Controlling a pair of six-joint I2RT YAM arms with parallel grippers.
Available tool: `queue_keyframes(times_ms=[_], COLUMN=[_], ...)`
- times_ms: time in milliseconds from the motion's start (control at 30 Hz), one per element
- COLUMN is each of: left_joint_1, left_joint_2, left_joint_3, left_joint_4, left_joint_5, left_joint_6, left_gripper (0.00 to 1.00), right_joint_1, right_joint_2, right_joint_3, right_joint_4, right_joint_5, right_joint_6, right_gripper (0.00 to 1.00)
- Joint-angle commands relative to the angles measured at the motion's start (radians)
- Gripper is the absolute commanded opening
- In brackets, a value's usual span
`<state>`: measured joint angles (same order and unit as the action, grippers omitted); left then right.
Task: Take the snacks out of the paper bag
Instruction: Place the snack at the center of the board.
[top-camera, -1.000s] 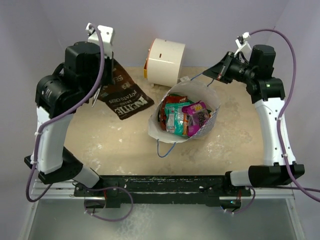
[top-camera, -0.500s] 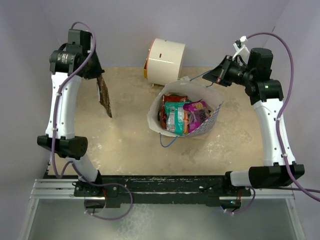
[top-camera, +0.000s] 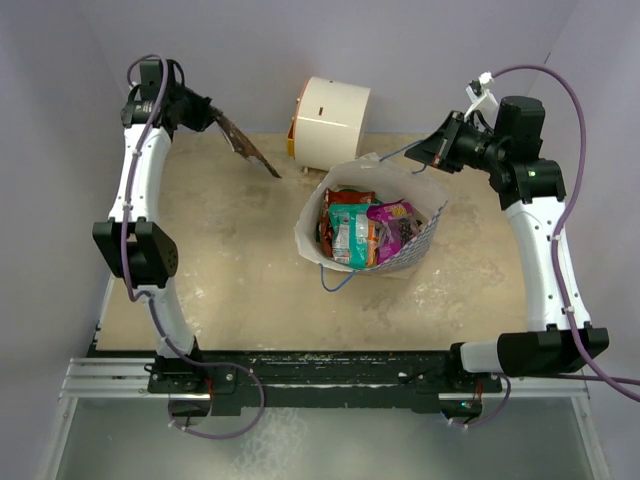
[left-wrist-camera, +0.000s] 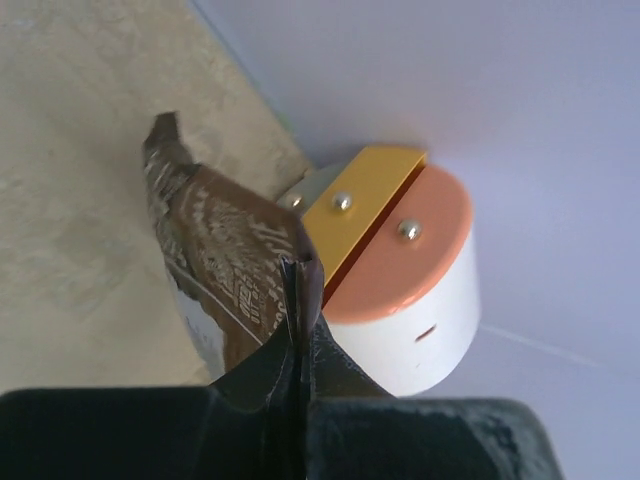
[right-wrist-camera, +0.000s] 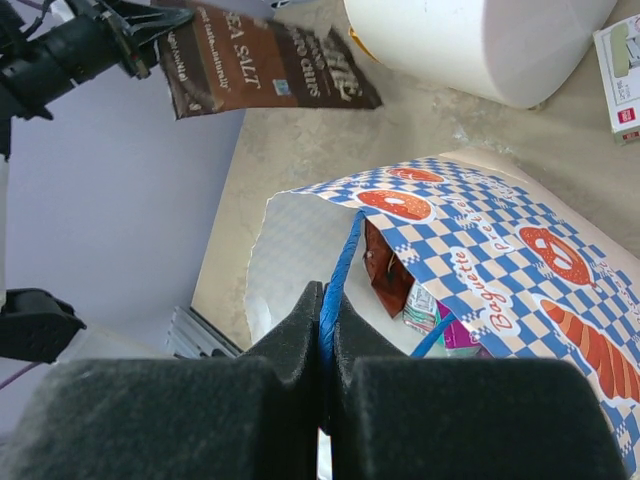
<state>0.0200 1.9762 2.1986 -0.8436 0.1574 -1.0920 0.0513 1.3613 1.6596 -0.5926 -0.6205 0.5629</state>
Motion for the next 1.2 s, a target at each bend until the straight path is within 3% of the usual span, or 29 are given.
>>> queue_keyframes(times_ms=[0, 200, 433, 700, 900, 1067, 1167], left_joint_1=[0.033, 0.064, 0.106, 0.116, 0.116, 0.117, 0.117], left_joint_2=[-0.020, -0.187, -0.436, -0.595, -0.811, -1.005, -1.098], left_joint_3=[-0.085, -0.579, -1.097, -1.335, -1.502, -1.680, -1.706], left_joint_4=[0.291, 0.544, 0.609, 0.495, 0.357, 0.230, 0.098], left_joint_5=[0.029, 0.026, -0.058, -0.001, 0.001, 0.036, -0.002], left_joint_6=[-0.286, -0.364, -0.349, -0.263, -0.242, -0.253, -0.238], left_gripper=[0.00, 0.00, 0.00, 0.23, 0.41, 0.46, 0.65], right_joint_1=[-0.002, -0.002, 0.003, 0.020, 0.029, 0.034, 0.040], right_joint_2=[-0.007, -0.002, -0.001, -0.015, -0.023, -0.021, -0.022], right_joint_3=[0.014, 0.021, 0.018, -0.015, -0.023, -0.015, -0.011], right_joint_4=[0.029, 0.031, 0.034, 0.039, 0.038, 0.034, 0.032], right_joint_5=[-0.030, -0.022, -0.037, -0.038, -0.035, -0.030, -0.028], right_joint_6=[-0.024, -0.029, -0.030, -0.033, -0.036, -0.035, -0.037], right_gripper=[0.00, 0.00, 0.00, 0.00, 0.00, 0.00, 0.00])
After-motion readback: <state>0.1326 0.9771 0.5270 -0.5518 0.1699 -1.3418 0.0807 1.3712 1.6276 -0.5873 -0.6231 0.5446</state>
